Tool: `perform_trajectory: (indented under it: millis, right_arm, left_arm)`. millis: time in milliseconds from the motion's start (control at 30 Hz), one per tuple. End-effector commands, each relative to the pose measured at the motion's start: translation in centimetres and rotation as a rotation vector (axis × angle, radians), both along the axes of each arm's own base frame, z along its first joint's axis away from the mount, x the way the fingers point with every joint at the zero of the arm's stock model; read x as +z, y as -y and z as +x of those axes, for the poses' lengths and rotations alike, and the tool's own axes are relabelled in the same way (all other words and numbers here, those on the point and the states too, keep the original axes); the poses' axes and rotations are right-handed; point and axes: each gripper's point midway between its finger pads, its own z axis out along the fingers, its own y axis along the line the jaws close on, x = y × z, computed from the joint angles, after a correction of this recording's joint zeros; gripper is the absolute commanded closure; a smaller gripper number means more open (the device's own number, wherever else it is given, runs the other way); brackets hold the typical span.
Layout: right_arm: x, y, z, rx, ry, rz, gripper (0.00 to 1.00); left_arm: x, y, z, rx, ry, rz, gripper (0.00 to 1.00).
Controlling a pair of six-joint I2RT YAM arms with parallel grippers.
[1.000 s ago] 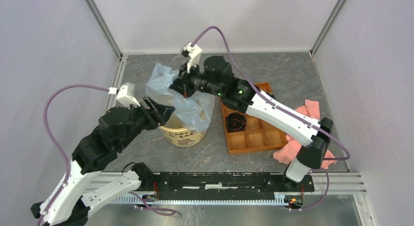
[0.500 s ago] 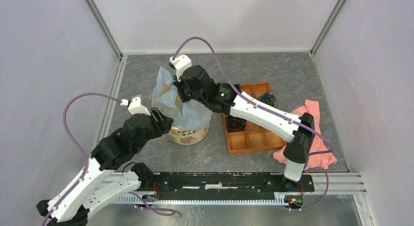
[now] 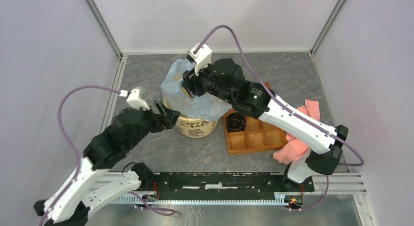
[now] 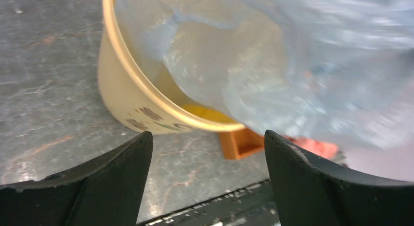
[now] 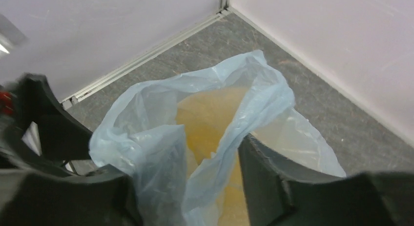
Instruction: Put the trash bags into the trash bin
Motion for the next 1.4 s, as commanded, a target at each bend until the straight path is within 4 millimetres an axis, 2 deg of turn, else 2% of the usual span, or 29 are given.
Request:
perform_trajectory:
  millis: [0, 67, 100, 233, 300, 467, 667, 733, 867, 1000, 1167, 1267, 1367]
  right_arm:
    - [3.3, 0.2, -2.3, 0.141, 0.096, 0.015, 0.35]
    - [3.7, 0.2, -3.7, 0.210, 0.088, 0.022, 0.23]
    - [3.8, -0.1, -5.0, 0.281, 0.080, 0.029, 0.18]
    - [4.1, 0.2, -8.1, 0.413, 0.035, 0.058, 0.02]
    - [4.0, 0.6, -9.2, 0.450, 0.019, 0.073, 0.02]
    - [4.1, 3.0, -9.8, 0.411, 0.026, 0.066, 0.02]
    - [5.7, 5.3, -11.0, 0.408, 0.066, 0.107, 0.02]
    - [5.8, 6.1, -10.7, 0.370, 0.083, 0.106, 0.02]
    - [5.6, 8.3, -9.0, 0.237, 0.126, 0.091, 0.02]
    - [5.1, 9.2, -9.0, 0.221, 0.160, 0.077, 0.02]
    - [5.1, 9.5, -8.5, 0.187, 0.163, 0.079, 0.02]
    - [5.9, 9.6, -8.0, 0.158, 0.166, 0.094, 0.02]
    - [6.3, 9.2, -8.6, 0.210, 0.206, 0.091, 0.02]
  left_arm:
    - [4.2, 0.0, -3.6, -0.137, 0.075, -0.128, 0.09]
    - [5.5, 0.4, -4.4, -0.170, 0.080, -0.188, 0.09]
    - [6.3, 0.7, -4.7, -0.190, 0.090, -0.222, 0.09]
    - [9.5, 1.5, -4.4, -0.206, 0.139, -0.293, 0.09]
    - [9.9, 1.7, -3.5, -0.177, 0.143, -0.282, 0.09]
    - [9.0, 1.0, -0.8, -0.039, 0.116, -0.224, 0.16]
    - [8.5, -0.6, 1.5, 0.095, 0.169, -0.167, 0.39]
    - [8.2, -0.6, 1.6, 0.090, 0.197, -0.164, 0.46]
    - [6.3, -0.3, 1.5, 0.064, 0.212, -0.168, 0.56]
    - [5.1, 0.1, 1.1, 0.033, 0.208, -0.182, 0.65]
    - [4.2, -0.1, 0.7, 0.036, 0.187, -0.180, 0.71]
    - [3.9, -0.2, 0.4, 0.032, 0.175, -0.187, 0.73]
    - [3.8, -0.9, 0.1, 0.059, 0.165, -0.191, 0.76]
